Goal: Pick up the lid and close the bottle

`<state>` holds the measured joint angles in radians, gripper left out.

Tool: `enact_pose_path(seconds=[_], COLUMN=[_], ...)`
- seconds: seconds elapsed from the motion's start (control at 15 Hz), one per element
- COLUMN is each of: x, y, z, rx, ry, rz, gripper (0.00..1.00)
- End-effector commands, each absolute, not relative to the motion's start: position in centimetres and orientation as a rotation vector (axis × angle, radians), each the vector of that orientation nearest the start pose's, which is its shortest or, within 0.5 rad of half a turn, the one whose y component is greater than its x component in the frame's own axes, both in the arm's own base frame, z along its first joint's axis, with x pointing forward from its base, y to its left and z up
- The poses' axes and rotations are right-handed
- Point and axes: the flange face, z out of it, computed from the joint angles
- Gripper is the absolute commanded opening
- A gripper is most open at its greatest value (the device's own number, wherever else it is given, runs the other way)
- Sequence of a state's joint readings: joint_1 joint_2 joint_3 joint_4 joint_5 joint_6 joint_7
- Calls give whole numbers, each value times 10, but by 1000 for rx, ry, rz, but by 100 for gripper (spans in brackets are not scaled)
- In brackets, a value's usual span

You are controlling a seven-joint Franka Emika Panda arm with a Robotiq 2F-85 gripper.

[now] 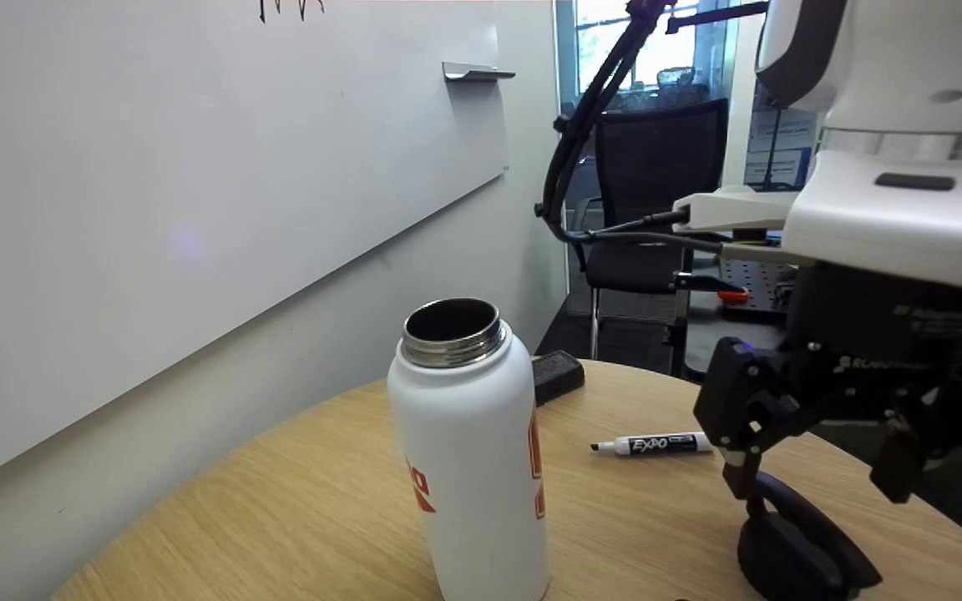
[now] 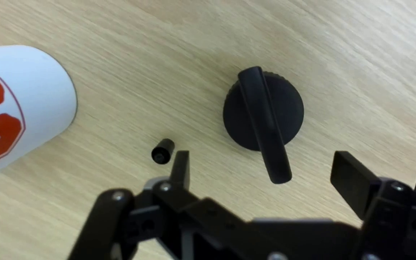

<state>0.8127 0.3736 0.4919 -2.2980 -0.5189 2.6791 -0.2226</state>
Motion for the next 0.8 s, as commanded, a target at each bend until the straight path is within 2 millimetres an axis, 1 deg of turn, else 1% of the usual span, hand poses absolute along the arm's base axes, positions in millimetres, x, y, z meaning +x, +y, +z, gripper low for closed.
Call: enact_pose_path(seconds=[0.0,0.13,0.2,0.27,0.33,0.4,0.47,0.53,0.6,0.67,0.73], x=[124,123,123,123,122,122,122,122,122,122,122], y=[524,522,521,520,520,520,520,520,521,521,522], z=[197,191,188,187,186,185,185,185,185,185,186], rx=[1732,1724,1718,1718,1714,1711,1709,1707,1706,1705,1705], ry=[2604,2618,2625,2624,2630,2631,2634,2635,2635,2636,2635], rz=[101,74,70,65,62,60,58,59,59,59,57], gripper=[100,100,75,72,66,56,50,41,34,26,19])
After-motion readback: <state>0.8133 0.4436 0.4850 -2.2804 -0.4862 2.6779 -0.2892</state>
